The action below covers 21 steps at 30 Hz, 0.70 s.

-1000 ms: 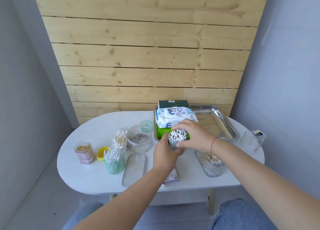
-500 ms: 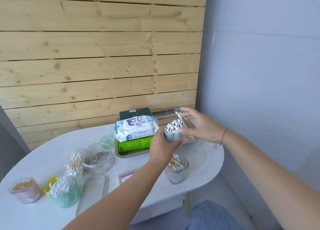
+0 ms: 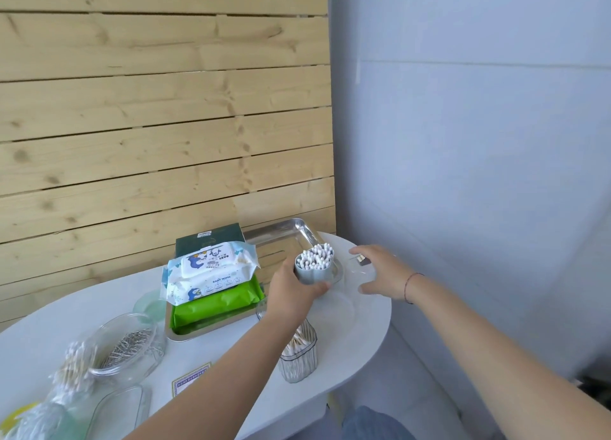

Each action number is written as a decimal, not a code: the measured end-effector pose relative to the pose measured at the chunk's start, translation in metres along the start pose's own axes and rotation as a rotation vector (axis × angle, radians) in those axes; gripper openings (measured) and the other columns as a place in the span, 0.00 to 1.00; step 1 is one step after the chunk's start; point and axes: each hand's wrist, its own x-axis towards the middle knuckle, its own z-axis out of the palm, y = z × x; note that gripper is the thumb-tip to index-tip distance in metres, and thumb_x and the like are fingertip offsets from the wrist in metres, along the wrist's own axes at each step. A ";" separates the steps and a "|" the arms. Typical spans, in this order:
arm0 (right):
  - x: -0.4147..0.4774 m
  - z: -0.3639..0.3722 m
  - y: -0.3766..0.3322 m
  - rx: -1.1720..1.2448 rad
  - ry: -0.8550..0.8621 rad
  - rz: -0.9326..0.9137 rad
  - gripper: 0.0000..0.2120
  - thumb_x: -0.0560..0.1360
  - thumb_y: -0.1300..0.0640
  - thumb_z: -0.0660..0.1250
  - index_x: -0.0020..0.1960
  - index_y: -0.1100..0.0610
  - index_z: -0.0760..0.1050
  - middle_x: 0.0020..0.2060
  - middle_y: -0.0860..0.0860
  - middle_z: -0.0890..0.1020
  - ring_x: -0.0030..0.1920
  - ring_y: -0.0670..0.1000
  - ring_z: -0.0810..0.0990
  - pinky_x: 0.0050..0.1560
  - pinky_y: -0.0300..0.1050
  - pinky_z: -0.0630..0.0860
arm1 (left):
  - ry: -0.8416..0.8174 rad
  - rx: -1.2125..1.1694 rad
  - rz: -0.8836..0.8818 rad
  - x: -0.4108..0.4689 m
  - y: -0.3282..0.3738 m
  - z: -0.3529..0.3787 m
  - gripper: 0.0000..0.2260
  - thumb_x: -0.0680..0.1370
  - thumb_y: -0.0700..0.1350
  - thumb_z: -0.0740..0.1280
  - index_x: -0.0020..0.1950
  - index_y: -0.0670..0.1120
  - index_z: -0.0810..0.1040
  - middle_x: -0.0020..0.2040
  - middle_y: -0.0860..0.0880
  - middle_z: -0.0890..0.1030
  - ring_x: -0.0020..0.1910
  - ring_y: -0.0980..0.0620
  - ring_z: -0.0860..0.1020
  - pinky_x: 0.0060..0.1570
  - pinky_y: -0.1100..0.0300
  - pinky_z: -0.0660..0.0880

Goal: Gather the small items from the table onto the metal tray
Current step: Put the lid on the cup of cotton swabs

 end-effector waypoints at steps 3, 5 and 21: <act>0.006 0.004 0.005 0.067 0.051 -0.014 0.24 0.69 0.60 0.71 0.63 0.49 0.70 0.61 0.50 0.69 0.61 0.48 0.74 0.51 0.43 0.77 | -0.004 -0.011 -0.007 0.003 0.000 -0.003 0.19 0.65 0.41 0.77 0.53 0.47 0.76 0.43 0.51 0.80 0.43 0.49 0.79 0.47 0.52 0.78; 0.007 0.003 0.005 0.088 0.086 -0.015 0.20 0.69 0.60 0.71 0.59 0.49 0.71 0.59 0.50 0.71 0.59 0.46 0.75 0.47 0.40 0.77 | -0.018 -0.031 -0.006 0.004 -0.001 -0.006 0.19 0.65 0.40 0.77 0.54 0.47 0.77 0.43 0.51 0.81 0.43 0.49 0.80 0.47 0.52 0.78; -0.004 -0.047 -0.125 0.808 -0.004 -0.276 0.10 0.75 0.50 0.66 0.48 0.55 0.70 0.51 0.54 0.74 0.52 0.52 0.77 0.54 0.47 0.76 | -0.209 -0.262 0.035 0.000 -0.005 -0.090 0.19 0.68 0.35 0.76 0.53 0.53 0.77 0.48 0.51 0.82 0.42 0.62 0.81 0.36 0.72 0.76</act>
